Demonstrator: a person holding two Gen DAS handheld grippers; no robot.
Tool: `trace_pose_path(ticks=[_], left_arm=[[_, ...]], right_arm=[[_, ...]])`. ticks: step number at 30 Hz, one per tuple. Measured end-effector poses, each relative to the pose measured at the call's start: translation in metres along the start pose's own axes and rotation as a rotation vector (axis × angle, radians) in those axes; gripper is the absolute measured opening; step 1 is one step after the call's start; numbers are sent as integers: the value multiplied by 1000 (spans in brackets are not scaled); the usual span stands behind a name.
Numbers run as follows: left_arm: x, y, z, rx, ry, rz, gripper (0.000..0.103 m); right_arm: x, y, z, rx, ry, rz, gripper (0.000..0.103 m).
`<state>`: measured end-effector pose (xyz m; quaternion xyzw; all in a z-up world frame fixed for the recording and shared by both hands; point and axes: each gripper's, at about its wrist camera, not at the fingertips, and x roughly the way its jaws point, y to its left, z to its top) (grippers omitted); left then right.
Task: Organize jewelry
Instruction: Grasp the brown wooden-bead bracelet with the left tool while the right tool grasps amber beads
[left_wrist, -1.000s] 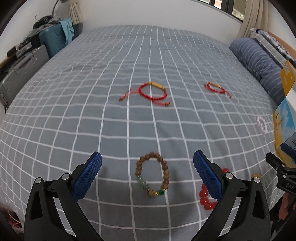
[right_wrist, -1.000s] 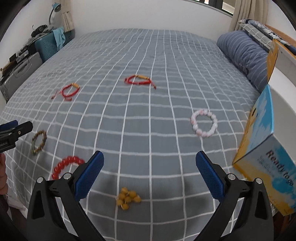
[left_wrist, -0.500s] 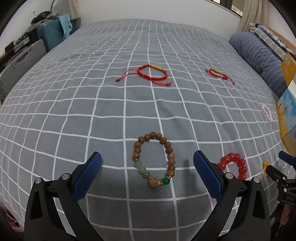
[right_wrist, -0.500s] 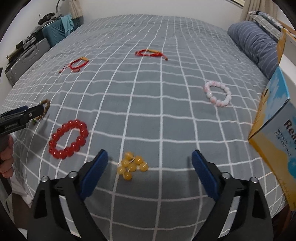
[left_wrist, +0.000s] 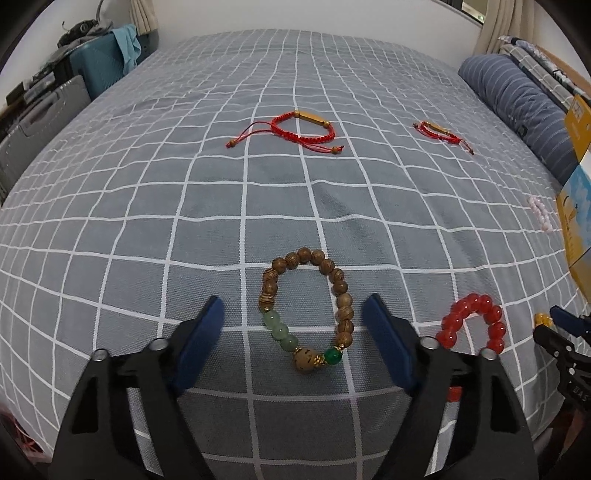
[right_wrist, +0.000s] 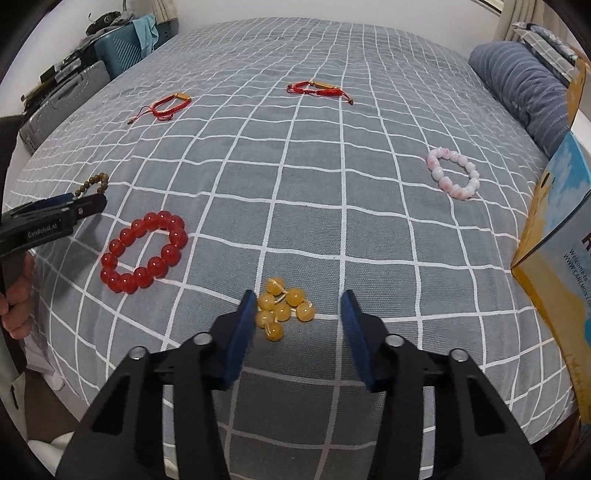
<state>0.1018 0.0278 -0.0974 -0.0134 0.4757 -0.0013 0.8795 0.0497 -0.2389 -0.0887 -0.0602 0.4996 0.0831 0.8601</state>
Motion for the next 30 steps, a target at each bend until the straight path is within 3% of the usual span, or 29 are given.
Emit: trace_pose_path(ticks=[3,5,6,8,9,30], left_arm=[[-1,1,1,-2,4,-1,58],[-1,0,2,4,8,3,44],[-1,0,2,8,12,5,40],[-1,-1,3,13,16,5,20],[-2,-1,4,14,18,1,15],[-23,-4,7,12,7,-28,15]], right_arm=[[0,-3,0,6,3,2,27],[-1,-4,0,10,7,11,18],[0,-3,1,8,7,7,16],[-1,-3,1,2,7,4,15],[-1,-3,1,3,7,4,14],[-20,-1,6,14,-32,8,9]])
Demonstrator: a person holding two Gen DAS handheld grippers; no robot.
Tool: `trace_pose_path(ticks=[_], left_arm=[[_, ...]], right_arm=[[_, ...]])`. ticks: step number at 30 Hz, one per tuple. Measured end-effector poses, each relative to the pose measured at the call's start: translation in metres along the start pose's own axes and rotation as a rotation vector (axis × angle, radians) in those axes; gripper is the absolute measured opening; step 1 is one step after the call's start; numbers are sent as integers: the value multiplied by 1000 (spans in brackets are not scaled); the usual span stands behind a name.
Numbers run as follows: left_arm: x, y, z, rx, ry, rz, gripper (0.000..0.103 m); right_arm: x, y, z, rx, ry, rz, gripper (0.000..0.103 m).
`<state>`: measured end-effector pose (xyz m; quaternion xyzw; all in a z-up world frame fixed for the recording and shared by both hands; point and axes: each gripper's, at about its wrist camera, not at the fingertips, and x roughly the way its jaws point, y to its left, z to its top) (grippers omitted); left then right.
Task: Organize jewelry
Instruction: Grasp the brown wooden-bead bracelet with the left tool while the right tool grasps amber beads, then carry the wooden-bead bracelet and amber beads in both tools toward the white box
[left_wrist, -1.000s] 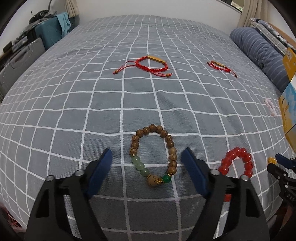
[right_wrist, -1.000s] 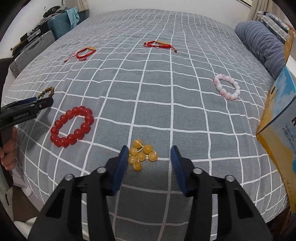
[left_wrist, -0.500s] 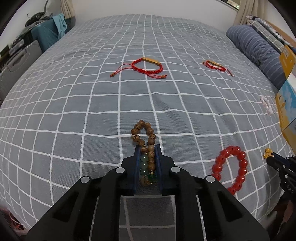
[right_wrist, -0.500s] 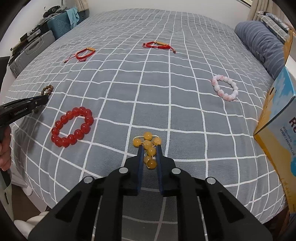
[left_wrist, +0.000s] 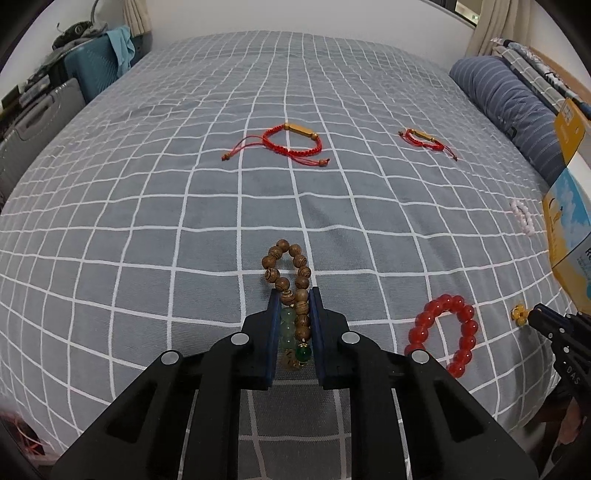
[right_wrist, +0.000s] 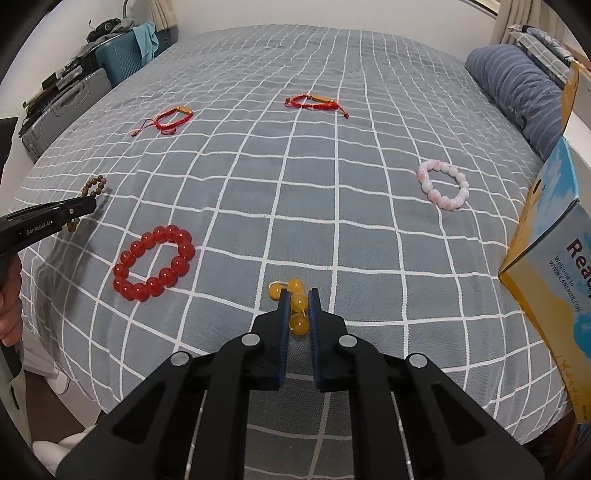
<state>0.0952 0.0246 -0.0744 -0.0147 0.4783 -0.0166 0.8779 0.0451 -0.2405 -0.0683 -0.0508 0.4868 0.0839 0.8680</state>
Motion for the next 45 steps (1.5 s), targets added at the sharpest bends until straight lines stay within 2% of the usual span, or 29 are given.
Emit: trace_pose_path(ticks=[21,45], left_arm=[[-28,-16,14,36,-38,-12,15],[-69,-44,38,64,-100,-22,15]], right_arm=[[-26,-7,16,44,-75,-10,9],[-64,-5,72,9,-205,-67,9]])
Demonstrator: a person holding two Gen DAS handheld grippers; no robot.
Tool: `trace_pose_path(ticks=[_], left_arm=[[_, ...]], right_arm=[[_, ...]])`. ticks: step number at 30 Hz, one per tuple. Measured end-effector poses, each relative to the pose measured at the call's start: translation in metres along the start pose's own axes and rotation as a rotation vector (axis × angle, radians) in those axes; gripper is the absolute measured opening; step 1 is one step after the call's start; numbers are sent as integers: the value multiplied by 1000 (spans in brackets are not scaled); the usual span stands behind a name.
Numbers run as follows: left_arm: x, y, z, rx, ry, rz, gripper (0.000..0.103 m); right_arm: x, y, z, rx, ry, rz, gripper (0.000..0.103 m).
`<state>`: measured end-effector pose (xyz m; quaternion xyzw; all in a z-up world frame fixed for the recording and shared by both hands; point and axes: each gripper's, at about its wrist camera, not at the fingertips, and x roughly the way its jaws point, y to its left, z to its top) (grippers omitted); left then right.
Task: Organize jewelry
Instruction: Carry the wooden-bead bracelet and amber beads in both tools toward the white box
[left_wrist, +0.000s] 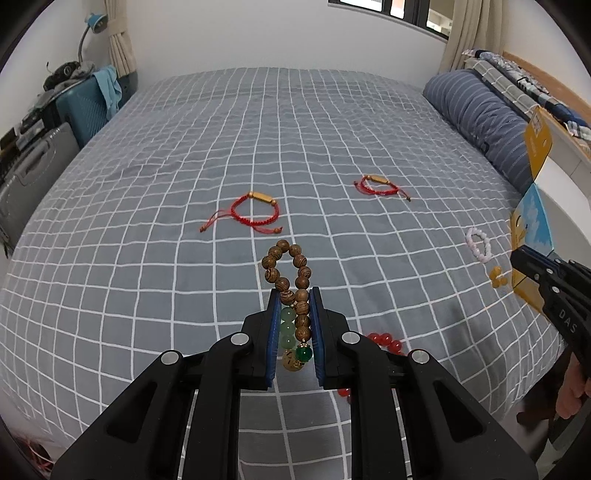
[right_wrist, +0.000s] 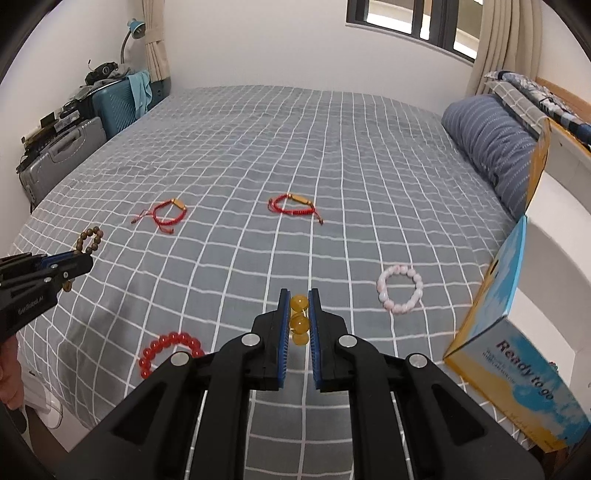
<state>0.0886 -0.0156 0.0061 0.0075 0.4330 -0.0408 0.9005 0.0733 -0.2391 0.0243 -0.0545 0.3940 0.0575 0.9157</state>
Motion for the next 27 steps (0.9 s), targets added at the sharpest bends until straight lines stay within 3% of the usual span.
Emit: trace_pose_path(ticks=[12,27], left_arm=[[-22,-21,21,34,-55,-7,15],[-46,-67,45,112,-109,-53,15]], right_arm=[[-6,-7,22,21,-32,-8,9],[-22,-45,35,86,-58,-49,9]])
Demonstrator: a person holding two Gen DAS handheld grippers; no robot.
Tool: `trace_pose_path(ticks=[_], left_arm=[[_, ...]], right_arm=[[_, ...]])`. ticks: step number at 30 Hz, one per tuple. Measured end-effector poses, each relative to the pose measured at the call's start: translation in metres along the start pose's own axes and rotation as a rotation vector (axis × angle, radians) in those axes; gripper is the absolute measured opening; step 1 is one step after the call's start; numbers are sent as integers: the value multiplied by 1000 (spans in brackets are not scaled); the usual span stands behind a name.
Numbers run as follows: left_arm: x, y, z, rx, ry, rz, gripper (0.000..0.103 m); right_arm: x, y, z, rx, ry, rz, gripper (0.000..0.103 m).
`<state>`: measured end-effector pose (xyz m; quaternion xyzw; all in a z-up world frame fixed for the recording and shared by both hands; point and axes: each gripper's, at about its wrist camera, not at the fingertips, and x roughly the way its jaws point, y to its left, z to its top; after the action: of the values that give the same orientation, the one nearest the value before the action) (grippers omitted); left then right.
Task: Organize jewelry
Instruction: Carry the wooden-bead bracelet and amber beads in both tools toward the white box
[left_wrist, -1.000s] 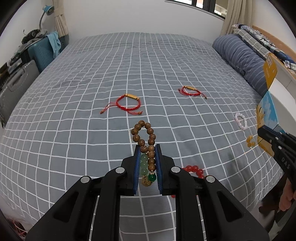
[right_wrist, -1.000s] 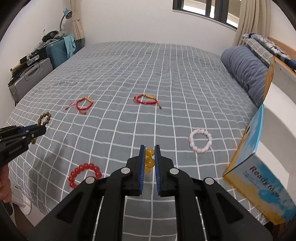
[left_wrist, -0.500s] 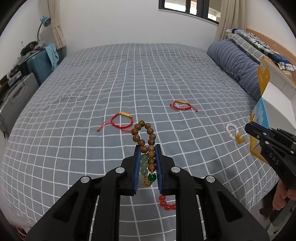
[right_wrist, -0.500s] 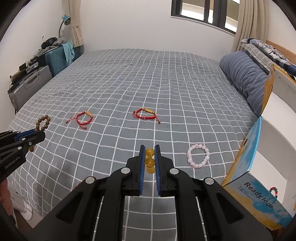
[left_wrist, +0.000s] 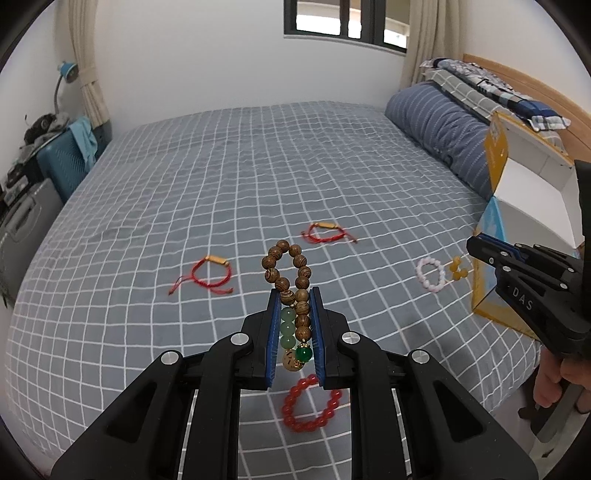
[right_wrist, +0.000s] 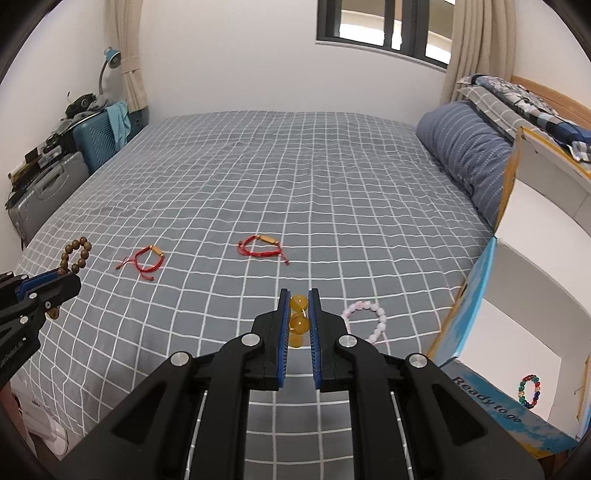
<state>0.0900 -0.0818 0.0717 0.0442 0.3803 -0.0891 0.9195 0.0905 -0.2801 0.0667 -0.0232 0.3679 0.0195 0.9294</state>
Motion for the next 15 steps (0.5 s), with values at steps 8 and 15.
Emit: trace_pose_path(ticks=[8,15], left_arm=[[4,-27,14,33,-9,-24,15],[13,-66,30,73,-19,-55,15]], right_arm=[[-9,-30,2,53,-11,-40,9],[-20,-63,0,109,-20,-89,9]])
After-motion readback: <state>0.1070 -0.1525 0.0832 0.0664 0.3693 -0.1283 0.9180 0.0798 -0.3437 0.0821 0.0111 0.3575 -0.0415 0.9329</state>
